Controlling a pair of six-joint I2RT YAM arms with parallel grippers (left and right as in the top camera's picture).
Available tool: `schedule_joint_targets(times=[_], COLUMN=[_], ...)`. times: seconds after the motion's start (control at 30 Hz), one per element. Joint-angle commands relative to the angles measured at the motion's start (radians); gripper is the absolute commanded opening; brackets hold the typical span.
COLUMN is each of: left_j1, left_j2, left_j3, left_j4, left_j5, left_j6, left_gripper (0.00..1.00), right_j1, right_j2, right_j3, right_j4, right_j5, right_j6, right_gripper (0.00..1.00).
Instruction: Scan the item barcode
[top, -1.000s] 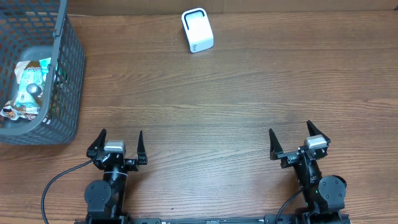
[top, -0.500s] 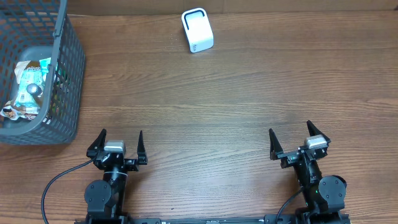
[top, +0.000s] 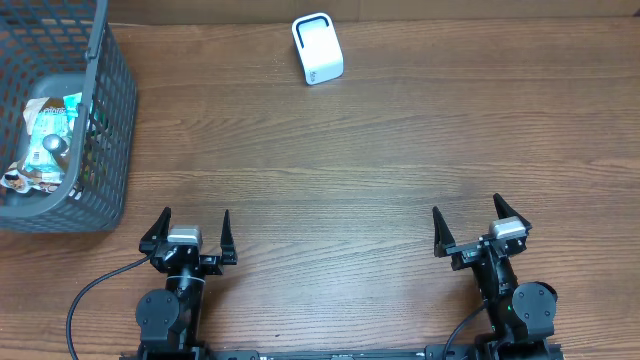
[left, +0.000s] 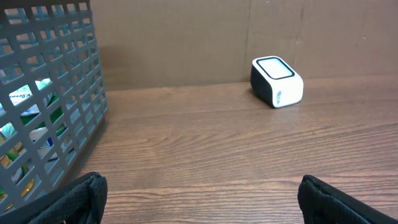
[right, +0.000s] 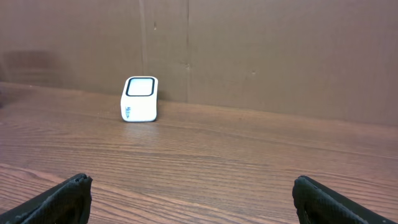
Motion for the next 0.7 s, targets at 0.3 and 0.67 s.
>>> schedule_joint_targets(times=[0.3,0.67], left_j1=[-0.007,-0.007], left_j2=[-0.012,-0.012], left_j3=[-0.003,-0.003], left_j4=[-0.002,0.002], left_j5=[-0.002,-0.058], left_j6=[-0.010,0.077], left_gripper=[1.00,1.00], right_j1=[-0.003,-0.003], right_j2=[-0.008,-0.008], right_j3=[-0.010,-0.010], right_j4=[0.003,0.003], right_j5=[0.005,0.005], right_j6=[-0.001,-0.001], right_gripper=[1.00,1.00])
